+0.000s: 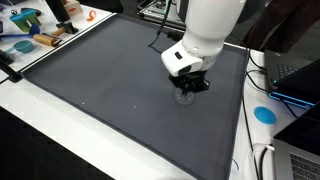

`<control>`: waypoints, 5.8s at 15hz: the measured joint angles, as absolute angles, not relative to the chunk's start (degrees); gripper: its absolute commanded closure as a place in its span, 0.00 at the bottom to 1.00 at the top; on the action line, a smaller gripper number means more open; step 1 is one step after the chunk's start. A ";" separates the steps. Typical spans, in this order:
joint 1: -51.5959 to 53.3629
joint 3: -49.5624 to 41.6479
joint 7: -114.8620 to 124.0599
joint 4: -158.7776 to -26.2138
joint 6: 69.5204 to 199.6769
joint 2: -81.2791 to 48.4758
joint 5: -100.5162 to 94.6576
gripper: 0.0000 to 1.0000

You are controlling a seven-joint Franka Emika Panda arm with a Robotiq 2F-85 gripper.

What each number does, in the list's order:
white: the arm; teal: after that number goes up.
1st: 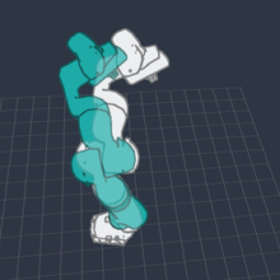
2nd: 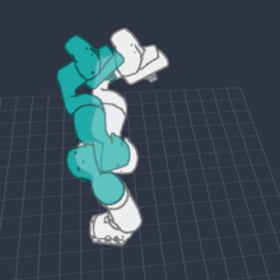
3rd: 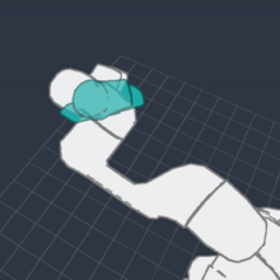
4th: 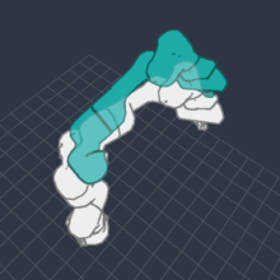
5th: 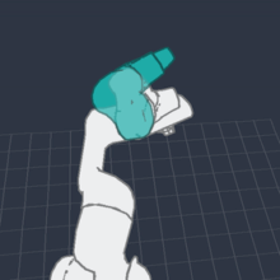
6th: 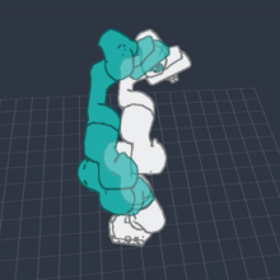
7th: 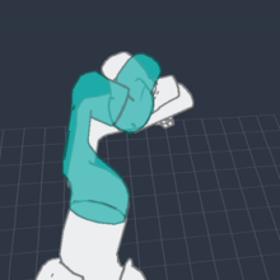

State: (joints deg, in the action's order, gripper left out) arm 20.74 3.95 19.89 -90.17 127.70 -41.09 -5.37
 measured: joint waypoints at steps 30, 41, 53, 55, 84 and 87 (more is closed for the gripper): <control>20.68 5.76 18.40 -86.73 122.61 -39.61 -4.93 0.00; 18.71 8.37 5.86 -84.59 113.78 -32.02 -4.09 0.00; 9.62 10.99 -12.55 -89.71 114.60 -24.46 10.50 0.00; 7.69 11.19 -16.45 -91.88 115.55 -23.42 13.83 0.00; -0.26 11.52 -44.35 -116.09 138.12 -18.38 37.64 0.00; -0.24 11.66 -44.42 -117.02 138.36 -17.92 39.07 0.00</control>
State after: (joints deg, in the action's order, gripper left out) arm -0.24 11.66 -44.42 -117.02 138.36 -17.92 39.07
